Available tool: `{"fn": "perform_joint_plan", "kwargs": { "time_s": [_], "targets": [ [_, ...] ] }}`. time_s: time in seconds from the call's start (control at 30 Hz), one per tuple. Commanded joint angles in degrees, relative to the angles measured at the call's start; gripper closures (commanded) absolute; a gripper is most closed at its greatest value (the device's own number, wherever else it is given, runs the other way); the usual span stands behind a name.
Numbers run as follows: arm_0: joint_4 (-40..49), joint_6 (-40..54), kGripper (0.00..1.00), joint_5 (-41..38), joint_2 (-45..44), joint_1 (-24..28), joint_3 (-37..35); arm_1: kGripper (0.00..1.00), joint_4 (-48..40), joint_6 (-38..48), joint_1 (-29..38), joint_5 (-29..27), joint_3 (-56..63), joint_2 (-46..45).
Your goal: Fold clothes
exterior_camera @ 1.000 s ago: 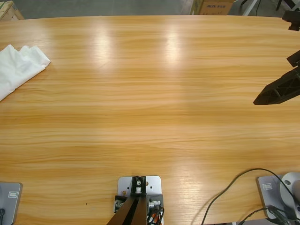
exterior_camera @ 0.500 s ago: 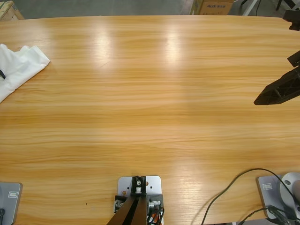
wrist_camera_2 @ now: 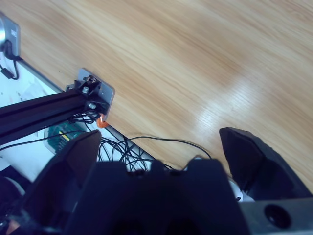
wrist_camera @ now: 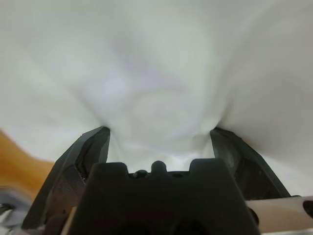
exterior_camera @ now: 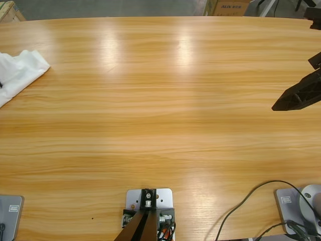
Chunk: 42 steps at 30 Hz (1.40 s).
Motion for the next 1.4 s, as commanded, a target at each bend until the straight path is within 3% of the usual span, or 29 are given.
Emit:
{"fn": "perform_joint_plan", "kwargs": {
  "time_s": [0.03, 0.33, 0.57, 0.87, 1.2, 1.4],
  "targets": [
    [10.0, 5.9, 0.216, 4.6, 9.5, 4.8, -10.2, 0.0, 0.7, -0.8, 0.8, 0.9, -0.2, 0.5],
    [17.2, 12.0, 0.216, 4.5, 19.3, 3.9, -21.7, 0.0, 0.8, -0.8, 0.8, 0.5, 0.1, -0.3],
    [22.7, 15.7, 0.215, 4.5, 22.9, -1.3, -31.4, 0.0, 0.7, -0.8, 0.8, 0.3, 0.1, -0.3],
    [25.2, 18.9, 0.216, 4.4, 23.5, -7.4, -38.4, 0.0, 0.6, -0.8, 0.8, 0.3, 0.1, -0.3],
    [32.8, 21.0, 0.211, 4.4, 29.0, -6.1, -56.8, 0.0, 0.7, -0.8, 0.8, 0.3, 0.3, -1.1],
    [33.8, 21.2, 0.211, 4.1, 31.1, -5.1, -59.0, 0.0, 0.7, -0.8, 0.8, 0.3, 0.1, -1.1]
  ]
}}
